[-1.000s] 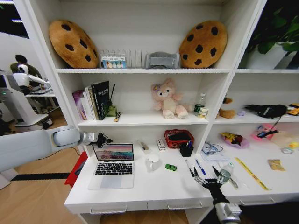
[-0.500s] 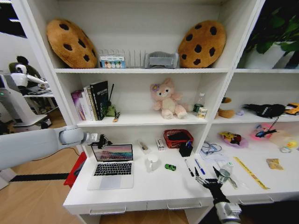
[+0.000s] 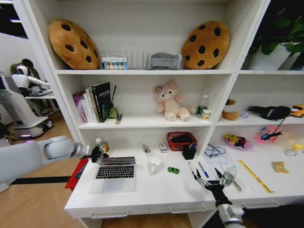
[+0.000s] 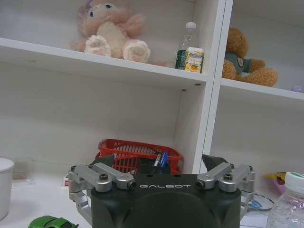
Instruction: Organize the objects on the table.
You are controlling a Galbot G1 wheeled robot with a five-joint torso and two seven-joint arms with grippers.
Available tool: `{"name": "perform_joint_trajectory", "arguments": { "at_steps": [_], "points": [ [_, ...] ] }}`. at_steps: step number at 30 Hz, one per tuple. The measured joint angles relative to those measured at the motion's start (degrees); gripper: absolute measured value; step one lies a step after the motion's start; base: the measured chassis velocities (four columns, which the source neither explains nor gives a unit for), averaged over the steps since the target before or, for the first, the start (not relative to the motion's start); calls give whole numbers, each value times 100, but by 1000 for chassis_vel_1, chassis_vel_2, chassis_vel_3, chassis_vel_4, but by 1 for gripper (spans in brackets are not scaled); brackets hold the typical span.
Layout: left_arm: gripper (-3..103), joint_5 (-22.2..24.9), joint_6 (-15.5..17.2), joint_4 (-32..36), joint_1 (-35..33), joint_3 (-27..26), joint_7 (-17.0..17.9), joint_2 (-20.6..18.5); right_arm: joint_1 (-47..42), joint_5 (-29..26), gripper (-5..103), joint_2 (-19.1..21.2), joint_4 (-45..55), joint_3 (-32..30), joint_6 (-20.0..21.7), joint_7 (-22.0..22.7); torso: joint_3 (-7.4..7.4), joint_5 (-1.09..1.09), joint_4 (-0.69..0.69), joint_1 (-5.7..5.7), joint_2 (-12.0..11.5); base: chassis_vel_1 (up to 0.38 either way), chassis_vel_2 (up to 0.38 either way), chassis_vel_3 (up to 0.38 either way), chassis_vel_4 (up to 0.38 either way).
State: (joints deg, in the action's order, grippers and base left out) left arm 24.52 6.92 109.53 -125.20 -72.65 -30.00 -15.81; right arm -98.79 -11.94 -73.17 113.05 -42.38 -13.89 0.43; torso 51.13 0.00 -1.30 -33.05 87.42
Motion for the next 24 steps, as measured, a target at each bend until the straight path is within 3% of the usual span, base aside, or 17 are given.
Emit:
{"name": "perform_joint_trajectory", "arguments": {
  "at_steps": [7,9,10,12,13,15,16,18,19,21,22,24],
  "points": [
    [0,-460,-16,329,-93,190,-308,610,-34,10,100,29,53,-18,1,2,0,0,0,0,0,0,0,0,0],
    [0,-698,-171,410,-231,262,-434,1004,-24,14,100,57,94,-20,29,10,0,-1,0,0,0,0,0,0,0],
    [0,-698,-171,410,-231,262,-434,1004,-24,14,100,57,94,-20,29,10,0,-1,0,0,0,0,0,0,0],
    [0,-791,-290,458,-78,545,-434,1499,-23,17,100,63,130,-18,52,19,0,0,0,0,0,0,0,0,0],
    [0,-791,-290,458,-78,545,-434,1499,-23,17,100,63,130,-18,52,19,0,0,0,0,0,0,0,0,0],
    [0,-815,-441,485,107,717,-320,2153,-49,18,100,65,174,-18,67,26,0,0,1,0,0,0,0,0,0],
    [0,-815,-441,485,107,717,-320,2153,-49,18,100,65,174,-18,67,26,0,0,1,0,0,0,0,0,0],
    [0,-739,-623,498,301,770,-50,3042,-85,17,100,81,194,-20,77,32,-1,0,-1,0,0,0,0,0,0],
    [0,-739,-623,498,301,770,-50,3042,-85,17,100,81,194,-20,77,32,-1,0,-1,0,0,0,0,0,0],
    [0,-626,-708,524,400,757,152,3706,-97,14,100,111,194,-17,94,38,-1,0,0,0,1,0,0,0,0],
    [0,-516,-748,577,497,688,376,4452,-104,9,100,149,197,-13,119,45,-1,0,0,0,1,0,0,0,0],
    [0,-420,-752,664,600,625,780,5211,-123,-8,100,200,233,-2,183,68,-1,0,3,1,0,0,0,0,0]
  ]
}}
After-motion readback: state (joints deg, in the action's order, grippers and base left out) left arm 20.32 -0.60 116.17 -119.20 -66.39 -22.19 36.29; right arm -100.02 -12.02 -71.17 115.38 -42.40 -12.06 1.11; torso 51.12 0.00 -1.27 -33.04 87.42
